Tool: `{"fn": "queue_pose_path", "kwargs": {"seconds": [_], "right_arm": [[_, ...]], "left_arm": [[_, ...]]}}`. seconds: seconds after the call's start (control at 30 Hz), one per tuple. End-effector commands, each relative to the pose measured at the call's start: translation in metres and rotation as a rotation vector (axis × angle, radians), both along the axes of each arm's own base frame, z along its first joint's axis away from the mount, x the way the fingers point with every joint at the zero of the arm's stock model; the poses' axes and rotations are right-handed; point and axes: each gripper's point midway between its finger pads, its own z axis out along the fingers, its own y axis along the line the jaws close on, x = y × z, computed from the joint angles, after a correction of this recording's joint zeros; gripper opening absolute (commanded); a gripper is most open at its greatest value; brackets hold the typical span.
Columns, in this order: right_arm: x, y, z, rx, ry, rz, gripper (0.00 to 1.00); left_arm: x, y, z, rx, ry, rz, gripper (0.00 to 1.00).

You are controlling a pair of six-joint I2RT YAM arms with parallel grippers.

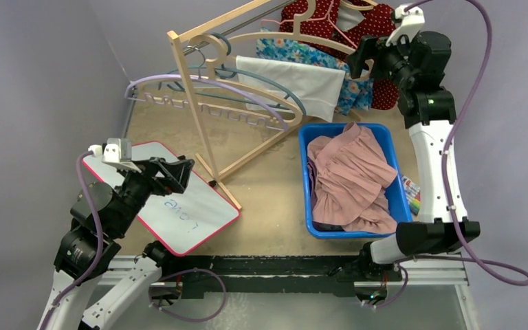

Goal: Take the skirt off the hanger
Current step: Pick up the hanger from the clothesline.

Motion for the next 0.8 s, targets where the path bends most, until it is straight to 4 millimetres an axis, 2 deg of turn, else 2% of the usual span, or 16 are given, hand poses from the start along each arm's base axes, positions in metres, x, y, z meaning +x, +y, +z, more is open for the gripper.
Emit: {"fn": "queue_pose_path", "kwargs": {"seconds": [0.0, 0.13, 0.23, 0.33, 0.53, 0.63, 0.77], "right_arm": [[-0.003, 0.03, -0.002, 0.007, -0.012, 0.186, 0.96], [-0.015, 0.041, -0.007, 0.044, -0.015, 0.249, 0.83], [-0.033, 0.05, -0.012, 0.062, -0.024, 0.305, 0.77], [-0.047, 0.056, -0.012, 0.098, -0.042, 0.335, 0.57], [-0.052, 0.07, -0.024, 0.127, -0.01, 0.425, 0.34], [-0.05, 0.073, -0.026, 0.138, -0.014, 0.445, 0.29], [-0.048, 0.078, -0.027, 0.158, -0.023, 0.472, 0.28]], "left_arm": [[0.001, -0.003, 0.01, -0.014, -0.052, -0.015, 1.0], [0.001, -0.003, 0.009, -0.016, -0.051, -0.016, 1.0], [0.0, -0.004, 0.012, -0.016, -0.055, -0.021, 1.0], [0.0, -0.006, 0.013, -0.025, -0.06, -0.031, 1.0], [0.004, -0.015, 0.014, -0.056, -0.058, -0.06, 1.0], [0.004, -0.016, 0.014, -0.066, -0.053, -0.065, 1.0], [0.003, -0.016, 0.013, -0.069, -0.05, -0.062, 1.0]]}}
